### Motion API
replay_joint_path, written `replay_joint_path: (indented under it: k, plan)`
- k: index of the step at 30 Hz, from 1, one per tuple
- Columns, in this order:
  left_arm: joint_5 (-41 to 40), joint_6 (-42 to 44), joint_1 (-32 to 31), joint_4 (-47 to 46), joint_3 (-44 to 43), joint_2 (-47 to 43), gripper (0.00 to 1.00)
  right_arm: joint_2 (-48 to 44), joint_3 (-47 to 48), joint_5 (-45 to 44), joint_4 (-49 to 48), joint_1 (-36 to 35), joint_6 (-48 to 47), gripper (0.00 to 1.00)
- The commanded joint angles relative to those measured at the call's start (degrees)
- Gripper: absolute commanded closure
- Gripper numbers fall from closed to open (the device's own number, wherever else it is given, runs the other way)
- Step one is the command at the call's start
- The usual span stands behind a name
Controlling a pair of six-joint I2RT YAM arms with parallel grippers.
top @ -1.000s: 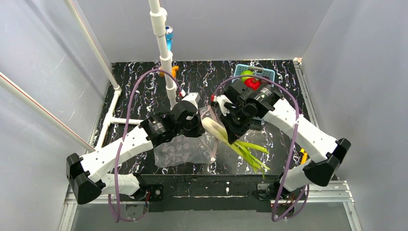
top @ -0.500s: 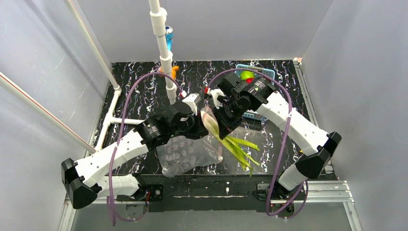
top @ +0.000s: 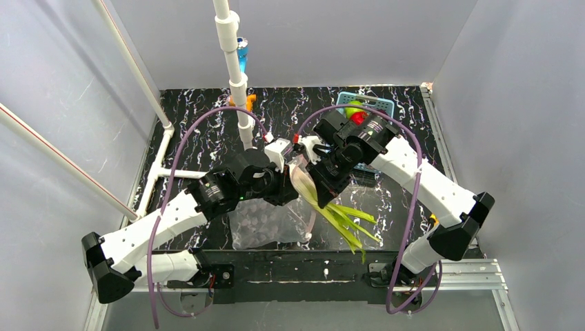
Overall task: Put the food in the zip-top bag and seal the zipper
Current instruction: Place the fake vegetable in the zipper food storage bag.
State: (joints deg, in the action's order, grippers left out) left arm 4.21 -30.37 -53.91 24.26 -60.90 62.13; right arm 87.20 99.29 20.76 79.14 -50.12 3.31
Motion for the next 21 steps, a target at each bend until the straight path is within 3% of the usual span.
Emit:
replay_joint_path:
  k: [1,10,15,18,21]
  plan:
    - [1.2,7.4,0.1,1.0,-2.5,-0.1,1.0,-1.3,0.1,2.2,1.5,-1.2,-1.3,0.99]
    - [-7.0,6.0,0.1,3.6,-1.8,-2.0,1.0,-1.3,-0.4,-1.4,3.3,-1.3,1.7,0.99]
    - [-8.6,3.9,0.1,3.4,-2.2,-2.5,1.0,4.2,4.7,-12.5,6.8,-1.6,7.9,0.99]
    - [-6.6,3.7,0.1,2.3,-2.7,-2.2,1.0,3.9,4.4,-3.0,1.9,-1.6,8.4,0.99]
    - [-1.9,2.8,0.1,1.1,-3.1,-1.0,1.0,3.2,5.4,-2.4,-2.8,-1.6,9.9,0.99]
